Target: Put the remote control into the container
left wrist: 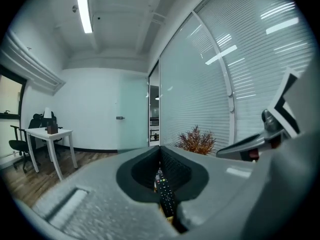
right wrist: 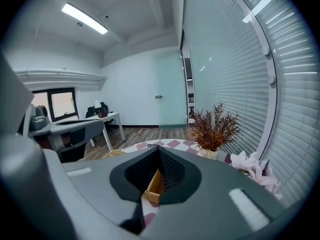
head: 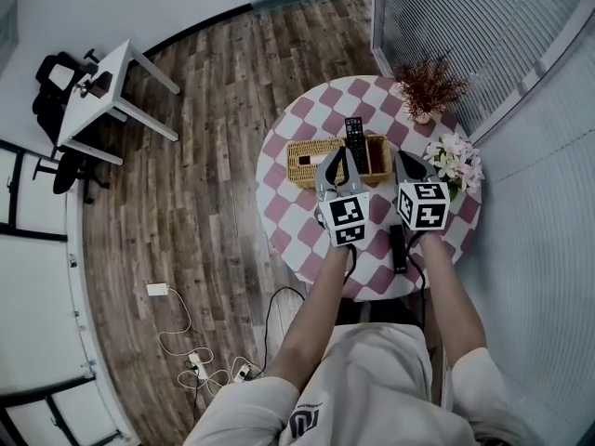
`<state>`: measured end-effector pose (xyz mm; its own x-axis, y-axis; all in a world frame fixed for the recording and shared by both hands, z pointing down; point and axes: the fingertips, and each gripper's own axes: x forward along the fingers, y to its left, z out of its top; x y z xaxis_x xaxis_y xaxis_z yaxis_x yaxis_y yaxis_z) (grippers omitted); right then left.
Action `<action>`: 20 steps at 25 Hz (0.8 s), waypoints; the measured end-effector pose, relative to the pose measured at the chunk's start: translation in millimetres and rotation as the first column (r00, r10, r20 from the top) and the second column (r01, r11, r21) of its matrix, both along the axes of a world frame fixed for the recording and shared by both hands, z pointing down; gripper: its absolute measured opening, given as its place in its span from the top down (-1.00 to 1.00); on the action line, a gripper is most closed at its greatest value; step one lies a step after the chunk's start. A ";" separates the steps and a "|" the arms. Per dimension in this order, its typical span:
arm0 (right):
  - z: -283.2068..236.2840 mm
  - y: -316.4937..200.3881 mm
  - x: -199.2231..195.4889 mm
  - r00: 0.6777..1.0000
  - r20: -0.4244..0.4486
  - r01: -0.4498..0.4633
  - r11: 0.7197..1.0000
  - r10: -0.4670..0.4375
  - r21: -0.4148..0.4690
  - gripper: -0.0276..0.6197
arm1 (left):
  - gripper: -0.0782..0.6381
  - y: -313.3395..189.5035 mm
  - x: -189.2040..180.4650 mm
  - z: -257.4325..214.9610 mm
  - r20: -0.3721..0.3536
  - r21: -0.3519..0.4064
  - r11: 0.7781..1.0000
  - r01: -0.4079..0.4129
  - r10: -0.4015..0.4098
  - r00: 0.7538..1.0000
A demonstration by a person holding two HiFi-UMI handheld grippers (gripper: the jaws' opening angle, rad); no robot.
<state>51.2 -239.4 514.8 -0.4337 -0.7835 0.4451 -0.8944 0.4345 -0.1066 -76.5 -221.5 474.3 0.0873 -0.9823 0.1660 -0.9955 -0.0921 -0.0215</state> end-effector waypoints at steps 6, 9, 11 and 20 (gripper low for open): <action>-3.7 20.6 6.7 1.000 0.015 -0.028 0.999 0.028 0.018 0.91 | 0.76 20.3 0.5 4.0 0.017 -0.016 1.000 -0.018 0.018 1.000; -2.1 31.5 13.5 0.999 0.011 -0.047 0.999 0.046 0.017 0.91 | 0.76 29.7 -5.2 4.4 0.002 -0.009 1.000 -0.012 0.012 1.000; -2.3 37.3 17.2 0.999 0.004 -0.054 0.998 0.054 0.019 0.91 | 0.76 34.1 -6.8 4.1 -0.019 -0.008 1.000 -0.011 0.011 1.000; -4.6 64.9 21.2 0.997 0.026 -0.077 0.996 0.076 0.033 0.91 | 0.76 42.5 -10.7 5.3 -0.024 -0.009 1.000 0.001 -0.001 1.000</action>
